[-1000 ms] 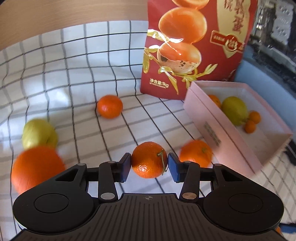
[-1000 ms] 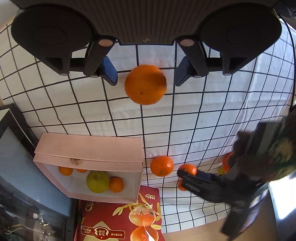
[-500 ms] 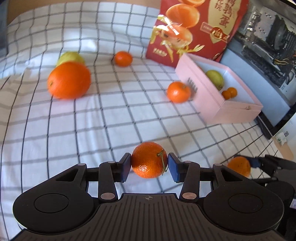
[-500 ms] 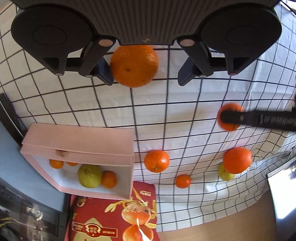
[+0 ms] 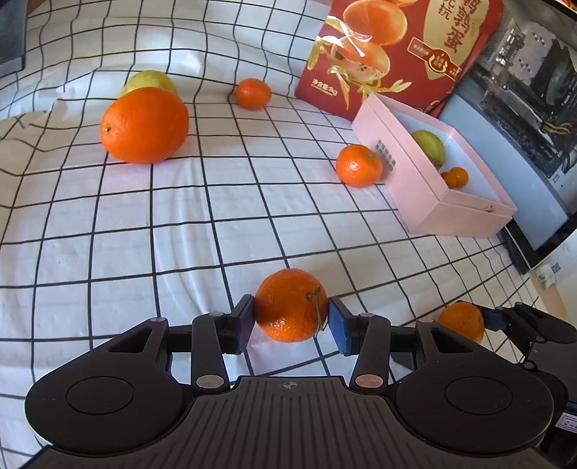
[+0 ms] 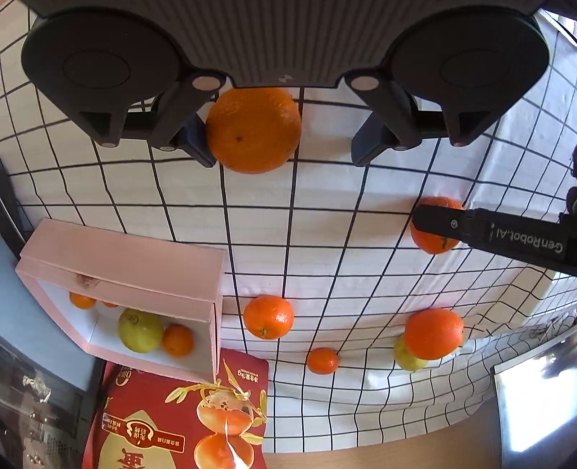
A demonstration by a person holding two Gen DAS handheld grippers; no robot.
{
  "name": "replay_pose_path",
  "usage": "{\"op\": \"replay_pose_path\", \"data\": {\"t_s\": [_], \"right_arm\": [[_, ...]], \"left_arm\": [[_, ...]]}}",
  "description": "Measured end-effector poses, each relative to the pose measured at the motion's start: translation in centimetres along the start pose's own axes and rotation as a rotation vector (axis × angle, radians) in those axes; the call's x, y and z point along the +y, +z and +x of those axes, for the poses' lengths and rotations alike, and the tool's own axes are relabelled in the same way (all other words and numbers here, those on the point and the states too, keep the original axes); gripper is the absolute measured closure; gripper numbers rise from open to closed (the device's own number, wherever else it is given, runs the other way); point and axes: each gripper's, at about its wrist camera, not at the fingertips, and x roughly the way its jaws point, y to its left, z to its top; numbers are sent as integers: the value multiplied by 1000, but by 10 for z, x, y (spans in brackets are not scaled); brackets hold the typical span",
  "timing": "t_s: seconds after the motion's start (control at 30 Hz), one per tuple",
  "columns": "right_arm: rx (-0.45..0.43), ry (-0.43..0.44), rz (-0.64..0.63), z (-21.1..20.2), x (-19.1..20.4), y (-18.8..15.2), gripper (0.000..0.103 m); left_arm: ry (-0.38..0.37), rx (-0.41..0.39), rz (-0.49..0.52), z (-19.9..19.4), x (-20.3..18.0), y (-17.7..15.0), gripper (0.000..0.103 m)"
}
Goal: Organize fruits
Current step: 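Carry both held tangerines toward the pink box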
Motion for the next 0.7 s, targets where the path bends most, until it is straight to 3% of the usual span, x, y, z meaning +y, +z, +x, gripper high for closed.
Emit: {"op": "replay_pose_path", "data": {"t_s": [0.33,0.57,0.63,0.7], "right_arm": [[29,5,-1,4,3,-2,0],[74,-5,-11,6,2,4,1],[86,3,-2,3,-3,7,11],[72,4,27,-4,-11,7,11]], "left_arm": [[-1,-14,-30,0,2,-1,53],[-7,2,-37,1,2,1,54],[-9,12,-33,2,2,3,54],[-8,11,-42,2,2,3,54]]}}
